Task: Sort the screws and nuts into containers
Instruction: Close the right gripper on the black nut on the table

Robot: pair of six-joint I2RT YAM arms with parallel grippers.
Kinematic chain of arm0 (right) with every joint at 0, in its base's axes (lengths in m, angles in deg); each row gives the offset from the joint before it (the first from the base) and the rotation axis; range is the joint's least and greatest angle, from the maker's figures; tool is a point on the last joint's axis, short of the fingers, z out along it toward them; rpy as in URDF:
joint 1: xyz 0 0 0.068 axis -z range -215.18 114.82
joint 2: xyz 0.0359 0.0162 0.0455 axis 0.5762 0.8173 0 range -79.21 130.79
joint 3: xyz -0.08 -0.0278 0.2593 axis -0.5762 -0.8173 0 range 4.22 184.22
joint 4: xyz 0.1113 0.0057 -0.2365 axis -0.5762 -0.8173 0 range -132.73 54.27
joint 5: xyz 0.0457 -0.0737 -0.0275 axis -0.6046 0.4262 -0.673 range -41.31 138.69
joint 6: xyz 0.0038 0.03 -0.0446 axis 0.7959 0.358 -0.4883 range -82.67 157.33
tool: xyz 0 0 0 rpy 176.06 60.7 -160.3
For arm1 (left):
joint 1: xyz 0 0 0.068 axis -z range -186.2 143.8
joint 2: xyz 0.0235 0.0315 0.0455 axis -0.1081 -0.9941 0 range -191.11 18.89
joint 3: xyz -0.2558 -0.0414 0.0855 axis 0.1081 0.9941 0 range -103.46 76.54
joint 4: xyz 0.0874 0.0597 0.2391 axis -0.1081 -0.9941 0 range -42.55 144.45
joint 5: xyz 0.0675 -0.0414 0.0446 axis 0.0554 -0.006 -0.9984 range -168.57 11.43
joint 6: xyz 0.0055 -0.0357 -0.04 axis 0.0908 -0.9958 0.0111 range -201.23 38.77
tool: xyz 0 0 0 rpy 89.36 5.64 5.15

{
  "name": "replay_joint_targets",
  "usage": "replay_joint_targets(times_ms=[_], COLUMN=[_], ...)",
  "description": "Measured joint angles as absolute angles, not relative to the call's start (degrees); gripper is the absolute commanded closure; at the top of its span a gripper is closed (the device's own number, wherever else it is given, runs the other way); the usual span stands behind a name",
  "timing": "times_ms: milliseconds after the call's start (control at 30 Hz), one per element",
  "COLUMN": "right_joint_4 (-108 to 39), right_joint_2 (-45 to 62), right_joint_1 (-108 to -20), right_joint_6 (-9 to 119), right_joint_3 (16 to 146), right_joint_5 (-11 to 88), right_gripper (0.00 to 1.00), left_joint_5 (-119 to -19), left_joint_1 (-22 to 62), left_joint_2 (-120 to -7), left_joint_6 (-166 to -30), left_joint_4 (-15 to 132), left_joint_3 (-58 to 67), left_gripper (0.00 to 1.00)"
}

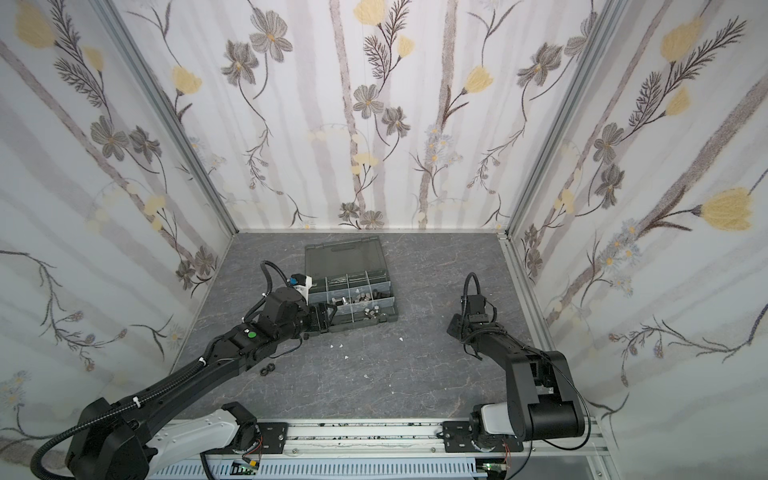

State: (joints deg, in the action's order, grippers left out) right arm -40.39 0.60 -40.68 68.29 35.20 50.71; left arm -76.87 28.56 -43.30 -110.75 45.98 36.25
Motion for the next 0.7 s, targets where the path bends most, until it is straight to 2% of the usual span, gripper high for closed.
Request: replay_joint_targets(times_ms=[367,700], right_joint_4=[-42.5,-44.9], right_joint_2=[0.7,-2.3], right_joint_1=[-43.3,-56.3], right_joint_6=[66.8,65.3], right_joint_3=[36.6,42.3], right_joint_5=[51.5,50.9], right_gripper=[0.89,0.89], left_joint_5=[-76.9,-77.8], left_joint_1=[28.6,28.5], left_joint_2=[-41.3,-37.7], left_joint_6=[-111.2,-113.4], left_joint_4=[45.9,45.6], left_joint_3=[37.3,39.4], left_gripper=[0.29,0.28])
